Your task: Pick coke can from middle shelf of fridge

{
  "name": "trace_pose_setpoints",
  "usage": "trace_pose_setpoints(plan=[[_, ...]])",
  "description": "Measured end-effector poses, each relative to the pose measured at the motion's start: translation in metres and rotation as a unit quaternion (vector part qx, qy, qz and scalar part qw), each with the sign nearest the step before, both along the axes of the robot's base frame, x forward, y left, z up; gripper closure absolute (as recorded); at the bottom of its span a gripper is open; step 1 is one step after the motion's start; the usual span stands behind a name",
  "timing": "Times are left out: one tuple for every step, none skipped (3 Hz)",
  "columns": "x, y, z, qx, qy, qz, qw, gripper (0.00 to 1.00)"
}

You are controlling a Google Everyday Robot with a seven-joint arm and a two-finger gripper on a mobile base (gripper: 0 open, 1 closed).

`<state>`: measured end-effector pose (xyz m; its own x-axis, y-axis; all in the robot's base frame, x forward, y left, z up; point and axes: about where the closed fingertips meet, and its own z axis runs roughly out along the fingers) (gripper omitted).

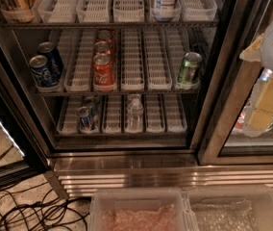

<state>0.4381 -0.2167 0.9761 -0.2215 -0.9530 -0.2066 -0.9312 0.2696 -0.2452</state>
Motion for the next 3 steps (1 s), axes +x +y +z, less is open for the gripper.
trace_pose_setpoints(plan=[[0.0,0.0,0.0,0.0,0.0,0.0,1.0,0.0],[0.002,0.002,-0.001,0.01,0.004,-0.01,0.9999,0.0],[0.0,0.029,-0.018,0.016,0.027,-0.008,0.9995,0.0]])
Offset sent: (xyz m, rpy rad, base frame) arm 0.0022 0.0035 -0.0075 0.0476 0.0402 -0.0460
